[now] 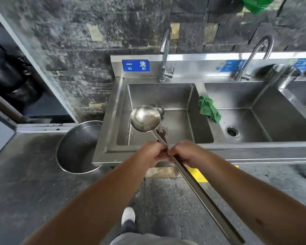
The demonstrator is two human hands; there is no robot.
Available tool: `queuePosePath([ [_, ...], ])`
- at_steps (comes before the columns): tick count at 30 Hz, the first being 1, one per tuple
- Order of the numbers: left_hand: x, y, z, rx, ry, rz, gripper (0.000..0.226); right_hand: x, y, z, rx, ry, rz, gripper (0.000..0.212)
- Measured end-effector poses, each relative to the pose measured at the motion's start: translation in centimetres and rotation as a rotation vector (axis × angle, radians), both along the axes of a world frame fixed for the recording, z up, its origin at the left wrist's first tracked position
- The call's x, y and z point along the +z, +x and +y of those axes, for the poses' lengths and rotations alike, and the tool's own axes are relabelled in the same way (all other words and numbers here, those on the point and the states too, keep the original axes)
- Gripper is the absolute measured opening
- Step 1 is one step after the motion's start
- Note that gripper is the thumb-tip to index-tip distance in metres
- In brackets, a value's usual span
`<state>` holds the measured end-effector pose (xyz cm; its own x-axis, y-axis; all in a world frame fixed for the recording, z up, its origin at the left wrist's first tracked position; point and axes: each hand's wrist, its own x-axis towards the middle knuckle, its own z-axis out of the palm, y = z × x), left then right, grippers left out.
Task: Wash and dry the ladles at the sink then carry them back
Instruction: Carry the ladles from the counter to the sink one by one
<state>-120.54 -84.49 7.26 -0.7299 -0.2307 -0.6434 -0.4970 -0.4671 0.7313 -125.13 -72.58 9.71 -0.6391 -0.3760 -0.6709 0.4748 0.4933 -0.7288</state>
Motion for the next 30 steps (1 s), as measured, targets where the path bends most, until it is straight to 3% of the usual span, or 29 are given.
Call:
queuePosePath([
  [10, -3.7, -11.5, -9.4, -0.061, -0.041, -0.088, 0.012, -2.5, -8.4, -9.7, -0.189, 0.046, -0.047, 0.004],
  [17, -5.3, -19.4, -16.5, -0.264, -0.044, -0.142, 0.018, -4.7, -14.7, -17.0, -0.371, 0.064, -0.122, 0.006],
  [22, -7.7, -23.1, -19.8, -0.409, -0.115, -0.149, 0.022, -8.0, -17.8, -20.4, -0.428, 0.053, -0.161, 0.007],
  [30, -14.9, -27.8, -22.7, -0.452, -0.169, -0.230, 0.014, -16.6, -22.5, -23.5, -0.455, 0.095, -0.265, 0.011],
])
